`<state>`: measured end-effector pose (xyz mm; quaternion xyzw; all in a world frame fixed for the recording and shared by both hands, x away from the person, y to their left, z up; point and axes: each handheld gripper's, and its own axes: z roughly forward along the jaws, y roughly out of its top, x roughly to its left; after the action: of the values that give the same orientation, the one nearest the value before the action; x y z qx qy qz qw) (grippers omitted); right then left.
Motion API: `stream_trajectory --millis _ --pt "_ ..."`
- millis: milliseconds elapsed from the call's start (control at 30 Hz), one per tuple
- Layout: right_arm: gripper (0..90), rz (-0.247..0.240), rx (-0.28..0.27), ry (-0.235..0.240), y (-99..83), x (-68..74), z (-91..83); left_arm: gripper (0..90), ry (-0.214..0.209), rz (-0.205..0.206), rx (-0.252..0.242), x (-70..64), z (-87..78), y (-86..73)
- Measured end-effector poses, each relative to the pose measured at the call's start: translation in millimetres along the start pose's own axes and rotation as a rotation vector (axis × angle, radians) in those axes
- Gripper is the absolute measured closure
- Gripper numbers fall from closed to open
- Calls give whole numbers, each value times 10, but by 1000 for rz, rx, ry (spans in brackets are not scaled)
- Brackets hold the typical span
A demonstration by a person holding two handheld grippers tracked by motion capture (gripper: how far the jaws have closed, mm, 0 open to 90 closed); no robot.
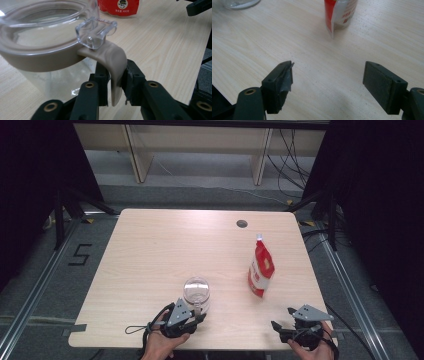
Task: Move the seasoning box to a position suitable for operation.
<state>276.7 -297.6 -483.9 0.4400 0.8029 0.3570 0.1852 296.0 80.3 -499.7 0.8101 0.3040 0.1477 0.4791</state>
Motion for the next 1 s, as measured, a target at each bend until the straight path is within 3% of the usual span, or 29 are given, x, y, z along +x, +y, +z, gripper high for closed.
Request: stream_trajectory --millis 67,100,133,167,200,367,433,500,533,567,600,633,700,733,767,833,867,933,967,1000 --pt "248 -10 -5 6 0 -12 2 768 -3 12 -10 16 -6 0" --pt "248 -9 -6 0 0 -12 -2 769 3 -4 5 23 -26 -8" --pt "248 -72 -32 -14 1 -56 8 770 -9 -16 5 41 -42 -11" --pt "248 -48 -24 -12 4 -42 0 769 -3 -20 10 50 -59 -14" --pt "248 -48 -23 -11 3 -42 0 767 -13 -26 6 74 -72 -25" --pt "248 -51 -27 -12 0 -53 5 750 12 -35 10 204 -204 -86" --pt "249 -28 -18 17 -3 -46 12 741 35 -27 17 262 -274 -116" --pt "249 -36 -18 0 -1 -46 0 733 57 -26 12 326 -340 -150" --pt "250 -11 -11 -3 -2 -24 -9 730 69 -5 24 376 -382 -162" --pt "250 -15 -15 -3 -1 -25 -9 728 81 -34 27 405 -418 -186" --pt "250 -17 -17 -5 -2 -21 -5 726 85 -35 22 435 -433 -199" --pt "250 -51 -30 -14 1 -44 1 724 103 -31 27 465 -465 -211" --pt "253 -12 -12 0 -5 -11 -3 723 122 -20 26 539 -508 -228" --pt "252 -16 -17 -1 -5 -13 -1 723 134 -45 21 554 -518 -239" --pt "253 -31 -24 -4 -9 -22 7 723 134 -45 21 554 -518 -239" --pt "253 -15 -9 2 -3 -12 -4 723 163 -53 12 620 -531 -258" --pt "254 -60 -23 -8 2 -42 4 723 178 -43 23 641 -544 -255" --pt "255 -39 -16 -2 2 -30 1 726 200 -47 23 686 -547 -257" --pt "256 -42 -19 1 4 -32 1 728 199 -56 9 705 -540 -260" --pt "256 -49 -21 -3 4 -35 1 731 209 -49 25 733 -557 -254"
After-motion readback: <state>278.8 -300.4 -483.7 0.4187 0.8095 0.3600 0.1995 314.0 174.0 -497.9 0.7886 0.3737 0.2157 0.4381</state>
